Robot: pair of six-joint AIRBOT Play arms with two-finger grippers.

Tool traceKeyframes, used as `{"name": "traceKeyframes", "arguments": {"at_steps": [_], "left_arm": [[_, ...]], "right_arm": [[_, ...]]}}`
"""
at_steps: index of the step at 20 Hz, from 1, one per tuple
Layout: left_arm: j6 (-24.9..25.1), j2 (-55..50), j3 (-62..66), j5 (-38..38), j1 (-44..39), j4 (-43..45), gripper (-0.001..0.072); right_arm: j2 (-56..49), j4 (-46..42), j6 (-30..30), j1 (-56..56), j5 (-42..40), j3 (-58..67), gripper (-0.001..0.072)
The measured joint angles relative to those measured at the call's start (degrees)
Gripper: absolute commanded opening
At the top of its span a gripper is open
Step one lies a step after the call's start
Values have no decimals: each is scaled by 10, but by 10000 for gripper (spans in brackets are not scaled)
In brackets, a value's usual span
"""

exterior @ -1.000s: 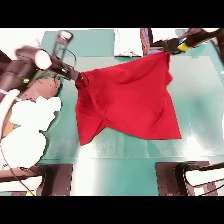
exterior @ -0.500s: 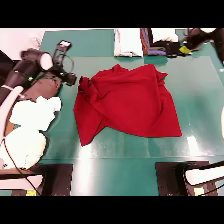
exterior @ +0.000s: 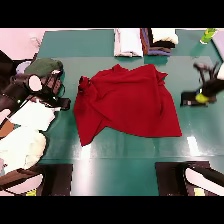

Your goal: Fold the shirts.

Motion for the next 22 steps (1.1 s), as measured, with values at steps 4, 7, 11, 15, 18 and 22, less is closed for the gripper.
{"name": "traceKeyframes", "arguments": {"at_steps": [4,7,11,15,18,22], "left_arm": [[-1,6,-17,26,1,-29,550],[-1,7,-21,31,1,-37,550],[-1,8,-23,31,1,-42,551],[0,8,-23,30,1,-42,551],[0,8,-23,28,1,-43,552],[1,4,-23,40,1,-44,554]], "right_arm": [[47,9,2,-30,-39,-146,465],[57,14,4,-31,-67,-197,452],[60,16,6,-37,-100,-221,452],[36,27,6,-32,-119,-228,448],[17,28,7,-10,-120,-228,179],[6,28,7,9,-117,-228,21]]}}
